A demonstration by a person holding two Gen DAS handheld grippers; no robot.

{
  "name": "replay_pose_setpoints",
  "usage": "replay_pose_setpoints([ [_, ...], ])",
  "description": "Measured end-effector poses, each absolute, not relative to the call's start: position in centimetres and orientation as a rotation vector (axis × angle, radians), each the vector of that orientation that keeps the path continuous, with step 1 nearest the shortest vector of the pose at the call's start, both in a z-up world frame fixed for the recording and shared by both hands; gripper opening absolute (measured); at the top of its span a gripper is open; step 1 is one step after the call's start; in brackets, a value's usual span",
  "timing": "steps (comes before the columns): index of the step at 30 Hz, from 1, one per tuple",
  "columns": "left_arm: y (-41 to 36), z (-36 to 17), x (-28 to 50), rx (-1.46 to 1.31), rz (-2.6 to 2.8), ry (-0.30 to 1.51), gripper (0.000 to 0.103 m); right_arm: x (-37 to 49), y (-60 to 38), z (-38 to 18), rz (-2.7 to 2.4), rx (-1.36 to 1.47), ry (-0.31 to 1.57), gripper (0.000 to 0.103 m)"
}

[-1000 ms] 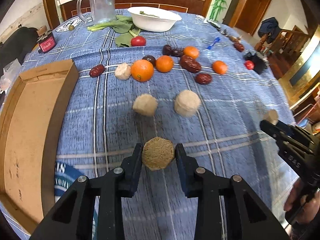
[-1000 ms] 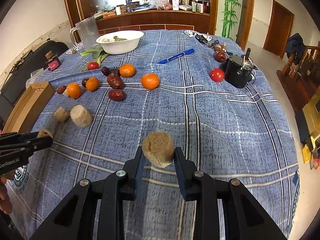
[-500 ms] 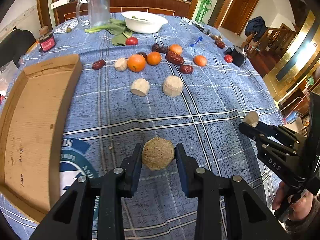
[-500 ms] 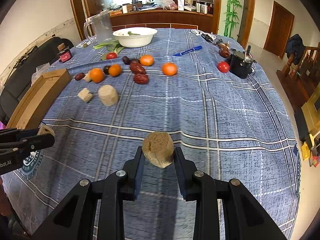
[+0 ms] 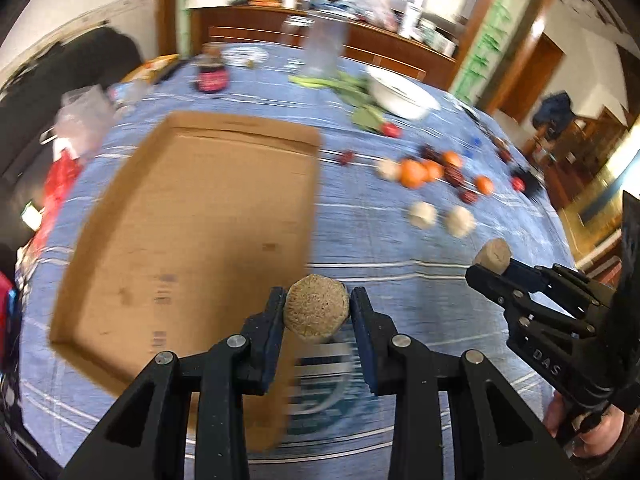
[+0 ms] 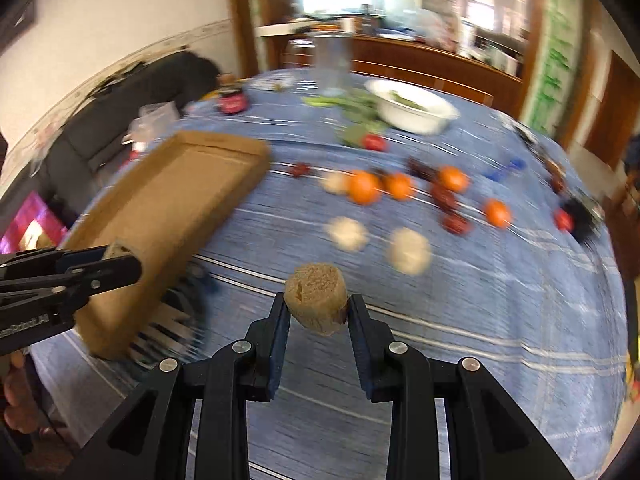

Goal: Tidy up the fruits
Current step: 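Carry both held beige pieces over the cardboard tray with both tools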

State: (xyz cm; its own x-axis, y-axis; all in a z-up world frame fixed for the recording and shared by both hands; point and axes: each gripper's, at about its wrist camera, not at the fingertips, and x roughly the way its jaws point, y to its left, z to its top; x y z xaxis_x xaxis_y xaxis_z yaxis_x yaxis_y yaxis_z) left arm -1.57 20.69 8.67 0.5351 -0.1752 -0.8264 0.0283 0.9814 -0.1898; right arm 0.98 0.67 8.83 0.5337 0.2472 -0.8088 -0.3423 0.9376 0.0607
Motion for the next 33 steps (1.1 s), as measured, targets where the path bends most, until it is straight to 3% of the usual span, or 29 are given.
replay_pose_setpoints([
  [10, 31.6, 6.7, -2.0, -0.217, 0.082, 1.021, 0.032, 1.5, 13.9, 8.2, 0.578, -0.203, 0.934, 0.032],
  [19, 34.7, 4.2, -1.7, -0.237, 0.108, 1.079, 0.032, 1.6, 20.2, 4.8, 0.647, -0.249, 1.022, 0.033],
  [26, 32.5, 6.2, -2.2, -0.194, 0.039, 1.019, 0.032, 1.7, 11.5, 8.7, 0.481, -0.182, 0.912, 0.033],
  [33, 29.6, 7.4, -2.0, -0.204, -0.031, 1.013, 0.032, 6.5, 7.5, 4.8, 0.406, -0.128, 1.015, 0.033],
])
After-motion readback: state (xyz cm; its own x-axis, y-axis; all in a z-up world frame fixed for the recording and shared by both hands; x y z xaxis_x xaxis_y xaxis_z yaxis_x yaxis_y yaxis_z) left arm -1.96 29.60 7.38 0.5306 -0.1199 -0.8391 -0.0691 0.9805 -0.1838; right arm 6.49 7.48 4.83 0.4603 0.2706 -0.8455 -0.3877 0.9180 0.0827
